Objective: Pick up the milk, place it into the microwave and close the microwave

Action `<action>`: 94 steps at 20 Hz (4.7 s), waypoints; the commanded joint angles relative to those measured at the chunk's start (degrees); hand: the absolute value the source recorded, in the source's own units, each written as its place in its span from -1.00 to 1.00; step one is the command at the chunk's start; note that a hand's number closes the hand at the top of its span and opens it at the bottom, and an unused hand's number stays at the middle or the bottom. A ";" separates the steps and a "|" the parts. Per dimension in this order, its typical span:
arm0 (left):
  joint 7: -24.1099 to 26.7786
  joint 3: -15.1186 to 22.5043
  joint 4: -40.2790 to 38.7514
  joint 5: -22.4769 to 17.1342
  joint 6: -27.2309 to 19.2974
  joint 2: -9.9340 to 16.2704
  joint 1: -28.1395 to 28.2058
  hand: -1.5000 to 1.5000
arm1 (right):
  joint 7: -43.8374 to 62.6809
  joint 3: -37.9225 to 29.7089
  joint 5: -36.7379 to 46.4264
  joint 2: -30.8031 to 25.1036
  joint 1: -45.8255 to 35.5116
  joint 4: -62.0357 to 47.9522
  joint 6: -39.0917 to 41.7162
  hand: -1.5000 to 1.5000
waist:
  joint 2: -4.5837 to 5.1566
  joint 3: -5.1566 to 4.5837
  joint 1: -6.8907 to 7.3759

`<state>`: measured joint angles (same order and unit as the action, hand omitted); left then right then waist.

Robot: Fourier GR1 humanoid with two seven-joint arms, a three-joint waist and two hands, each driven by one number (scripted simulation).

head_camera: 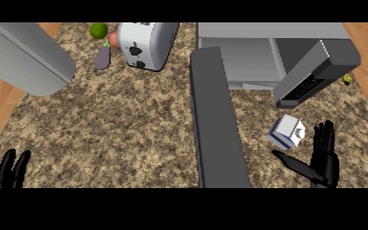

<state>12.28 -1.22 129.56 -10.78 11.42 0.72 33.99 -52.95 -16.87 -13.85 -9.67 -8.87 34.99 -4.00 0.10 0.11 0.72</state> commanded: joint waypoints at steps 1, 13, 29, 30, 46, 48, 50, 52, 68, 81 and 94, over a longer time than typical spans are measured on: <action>-1.57 -0.24 0.51 -0.37 -0.40 0.07 -0.30 -1.00 | -2.18 3.99 0.49 0.69 -0.51 -0.30 12.75 -1.00 | -0.07 0.00 -0.07; 2.43 0.11 -3.39 0.08 0.63 -0.71 0.69 -1.00 | -6.04 0.10 0.14 4.54 -3.13 6.60 -4.90 1.00 | -0.26 -0.15 -0.58; -3.63 -0.04 3.01 -2.77 0.73 -0.04 1.91 -1.00 | 0.96 12.15 4.26 -2.70 -4.44 14.08 18.80 1.00 | -0.30 -0.14 -0.64; 1.78 -2.01 -1.73 -3.63 3.81 0.41 3.23 -1.00 | 3.44 13.03 3.59 -2.75 -1.84 18.47 19.46 1.00 | -0.44 -0.20 -0.80; -3.72 -3.34 1.89 -4.88 2.00 -0.14 0.82 -1.00 | 25.13 16.76 12.50 1.18 -14.26 29.45 1.99 1.00 | -0.09 -0.10 -0.14; -4.45 -3.43 1.29 -4.93 1.48 -0.65 -0.13 -1.00 | 20.64 14.59 13.41 1.36 -18.13 19.19 1.33 1.00 | 0.04 -0.08 0.21; -1.27 -3.97 1.34 -5.34 4.27 -0.65 3.36 -1.00 | 23.88 14.13 14.13 1.95 -24.84 16.35 -0.71 1.00 | 0.03 -0.09 0.79; -2.08 -7.15 -5.69 -6.01 2.82 0.88 -4.32 -1.00 | 20.87 12.94 14.01 2.58 -29.14 8.42 0.17 1.00 | 0.28 -0.08 0.61; -1.28 -7.79 -6.16 -8.52 8.38 3.05 -4.79 -1.00 | 12.71 6.87 17.56 -1.57 -51.58 -19.89 -7.09 1.00 | 1.85 0.02 4.67; -1.06 -6.15 -7.08 -4.92 7.43 2.79 -8.63 -1.00 | 15.82 2.93 16.96 -4.87 -56.35 -26.21 -20.94 1.00 | 3.57 0.06 7.70; -3.54 -5.18 -8.08 -1.03 5.98 4.29 -13.56 -1.00 | 15.46 8.44 24.39 -5.70 -57.98 -29.97 -37.90 -1.00 | 5.20 0.16 9.50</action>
<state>9.41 -6.11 122.30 -12.62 17.95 4.50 22.16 -37.89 -9.21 9.41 -15.19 -66.05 5.88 -39.13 4.80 0.24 9.94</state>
